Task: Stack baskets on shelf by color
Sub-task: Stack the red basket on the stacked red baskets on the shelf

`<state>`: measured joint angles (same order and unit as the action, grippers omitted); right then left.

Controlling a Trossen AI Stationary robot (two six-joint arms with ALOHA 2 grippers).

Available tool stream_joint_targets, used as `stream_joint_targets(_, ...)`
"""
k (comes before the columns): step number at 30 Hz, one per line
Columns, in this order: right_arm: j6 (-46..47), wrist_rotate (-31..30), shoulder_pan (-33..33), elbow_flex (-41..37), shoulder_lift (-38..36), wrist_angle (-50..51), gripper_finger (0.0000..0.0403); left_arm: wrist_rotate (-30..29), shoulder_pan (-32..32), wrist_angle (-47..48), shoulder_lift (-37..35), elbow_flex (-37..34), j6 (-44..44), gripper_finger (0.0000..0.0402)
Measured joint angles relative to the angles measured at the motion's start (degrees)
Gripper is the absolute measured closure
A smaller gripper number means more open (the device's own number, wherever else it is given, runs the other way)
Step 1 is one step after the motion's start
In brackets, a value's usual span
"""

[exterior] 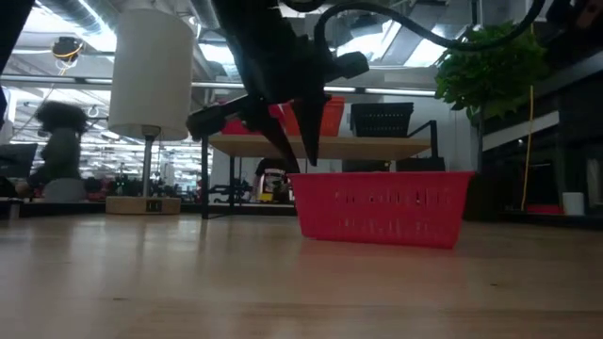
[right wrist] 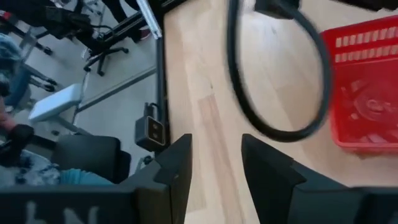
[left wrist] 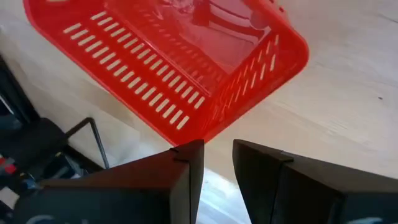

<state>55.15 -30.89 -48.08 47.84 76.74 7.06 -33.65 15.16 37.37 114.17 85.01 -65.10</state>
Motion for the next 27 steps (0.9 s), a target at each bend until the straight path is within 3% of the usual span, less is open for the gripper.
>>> stream_joint_targets(17, 1.6, -1.2, -1.8, 0.0, 0.0, 1.1, 0.0265, 1.7, 0.0, -1.4, 1.4, 0.0, -9.1, 0.0323)
stream_joint_targets(27, 1.8, -1.2, -1.8, 0.0, 0.0, 1.1, 0.0265, 8.2, 0.0, -3.8, 1.9, 0.0, -9.0, 0.0323)
